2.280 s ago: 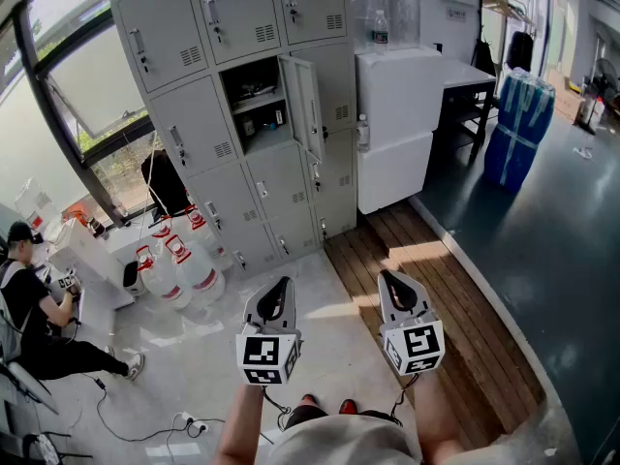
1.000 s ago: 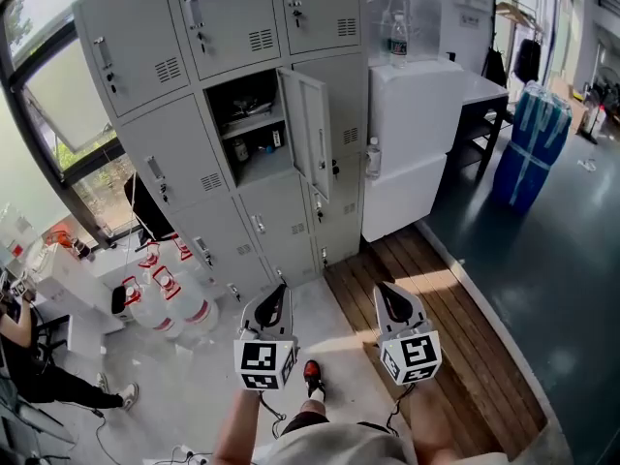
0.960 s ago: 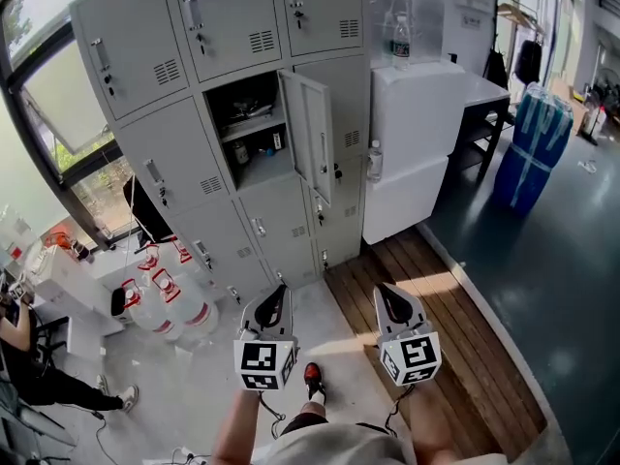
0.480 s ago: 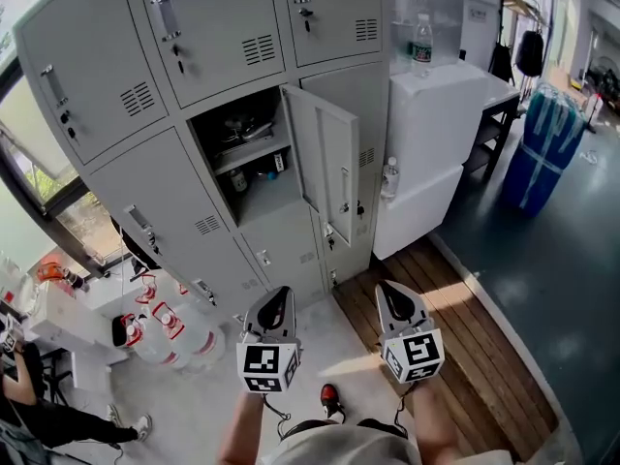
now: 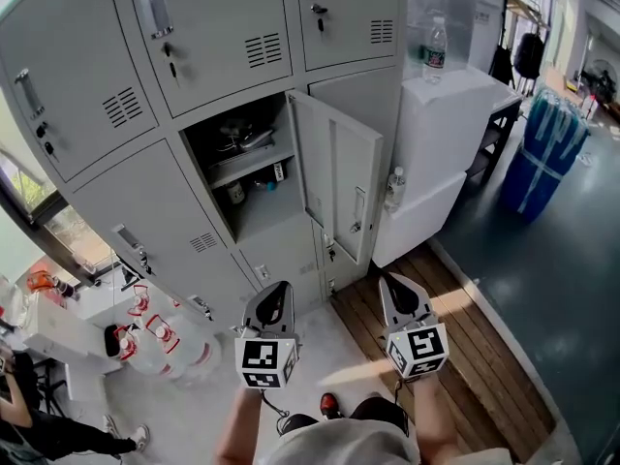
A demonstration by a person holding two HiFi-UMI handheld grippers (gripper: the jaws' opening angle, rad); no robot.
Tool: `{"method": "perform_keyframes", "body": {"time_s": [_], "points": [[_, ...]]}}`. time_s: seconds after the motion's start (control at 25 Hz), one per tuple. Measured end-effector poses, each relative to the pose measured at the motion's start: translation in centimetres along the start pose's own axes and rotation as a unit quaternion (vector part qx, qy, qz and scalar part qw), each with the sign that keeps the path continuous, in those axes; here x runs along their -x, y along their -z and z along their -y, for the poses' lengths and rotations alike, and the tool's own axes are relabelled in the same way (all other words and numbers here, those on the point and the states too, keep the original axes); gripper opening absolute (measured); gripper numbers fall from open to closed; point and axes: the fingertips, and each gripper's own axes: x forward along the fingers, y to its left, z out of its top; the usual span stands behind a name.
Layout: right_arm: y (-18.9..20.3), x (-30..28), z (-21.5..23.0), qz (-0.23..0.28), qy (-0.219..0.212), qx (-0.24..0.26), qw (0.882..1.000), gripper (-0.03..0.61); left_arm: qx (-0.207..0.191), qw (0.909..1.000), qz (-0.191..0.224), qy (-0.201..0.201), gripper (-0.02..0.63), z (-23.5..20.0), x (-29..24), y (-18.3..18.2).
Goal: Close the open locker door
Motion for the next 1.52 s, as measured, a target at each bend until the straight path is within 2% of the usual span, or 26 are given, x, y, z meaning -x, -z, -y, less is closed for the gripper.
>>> {"method": "perform_keyframes", "body": {"time_s": [0.16,0.36,0.72,0.92,1.08,1.28,1.52], "points": [[-0.4,-1.7,1.0,0.002,0.002,0.000,1.000,0.018,0.002,1.0000,0.000,0.000,0.021,-0.6,-1.6,-0.1],[-0.6,-4.3,2.4,0.010,-0.020,-0.003,1.000,0.018,0.006,0.9999,-0.001,-0.016,0.021,-1.2,-4.1,-0.2],[-1.5,-9.6,4.9,0.043,-0.137,-0.028,0.989,0.020,0.012,0.9973,-0.011,-0.071,0.021,-1.5,-9.0,-1.1],[-2.4,-10.6,5.2,0.073,-0.227,-0.049,0.970,0.030,0.016,0.9940,-0.022,-0.106,0.021,-1.2,-10.7,-0.8],[-2.5,-11.1,4.9,0.074,-0.303,-0.063,0.948,0.159,0.018,0.9903,-0.030,-0.134,0.021,-0.9,-11.3,-0.5],[-2.2,-12.0,5.0,0.071,-0.360,-0.068,0.928,0.235,0.021,0.9853,-0.035,-0.166,0.021,-0.3,-11.3,-0.2],[-2.4,-12.6,3.9,0.074,-0.409,-0.067,0.907,0.242,0.024,0.9785,-0.036,-0.202,0.021,-0.4,-10.5,0.0]]}}
